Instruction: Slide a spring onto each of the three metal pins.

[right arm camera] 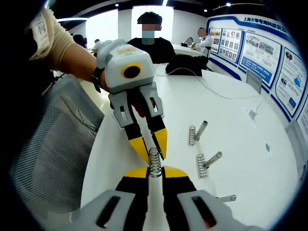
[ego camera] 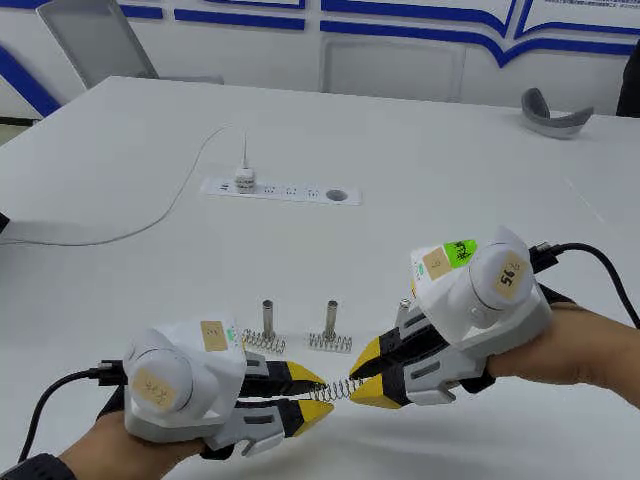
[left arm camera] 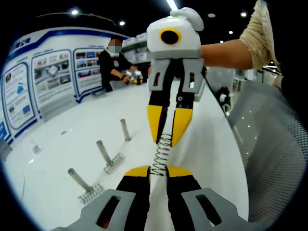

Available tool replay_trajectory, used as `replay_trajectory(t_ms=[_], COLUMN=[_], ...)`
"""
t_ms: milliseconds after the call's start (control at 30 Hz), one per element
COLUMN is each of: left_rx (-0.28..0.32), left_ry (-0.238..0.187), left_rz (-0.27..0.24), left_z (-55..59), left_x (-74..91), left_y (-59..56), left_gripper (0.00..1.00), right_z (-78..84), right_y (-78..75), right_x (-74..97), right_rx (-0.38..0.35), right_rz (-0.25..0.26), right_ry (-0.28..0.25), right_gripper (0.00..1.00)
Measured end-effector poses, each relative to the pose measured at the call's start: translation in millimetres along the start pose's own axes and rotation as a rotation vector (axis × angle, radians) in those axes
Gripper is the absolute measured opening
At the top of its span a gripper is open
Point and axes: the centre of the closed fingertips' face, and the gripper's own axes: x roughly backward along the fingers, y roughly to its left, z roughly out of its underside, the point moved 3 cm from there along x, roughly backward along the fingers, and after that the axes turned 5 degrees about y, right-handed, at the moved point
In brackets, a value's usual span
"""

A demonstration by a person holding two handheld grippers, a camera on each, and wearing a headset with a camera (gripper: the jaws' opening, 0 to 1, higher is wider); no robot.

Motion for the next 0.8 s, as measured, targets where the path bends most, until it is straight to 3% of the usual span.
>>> replay_trajectory(t_ms=[367,800], left_rx=[0.004,0.038], left_ry=[-0.012,-0.040], left_rz=[0.009,0.014], left_z=[-3.0,-4.5], left_x=[-2.6,-2.7], left_y=[-4.1,-5.4], left_gripper=[0.11,0.11], right_z=[-26.1,-30.5], right_y=[2.4,2.8], right_x=[1.7,-0.4], right_rx=[0.025,0.014], right_rz=[0.007,0.001], right_ry=[-0.048,-0.059], right_gripper=[0.11,0.13])
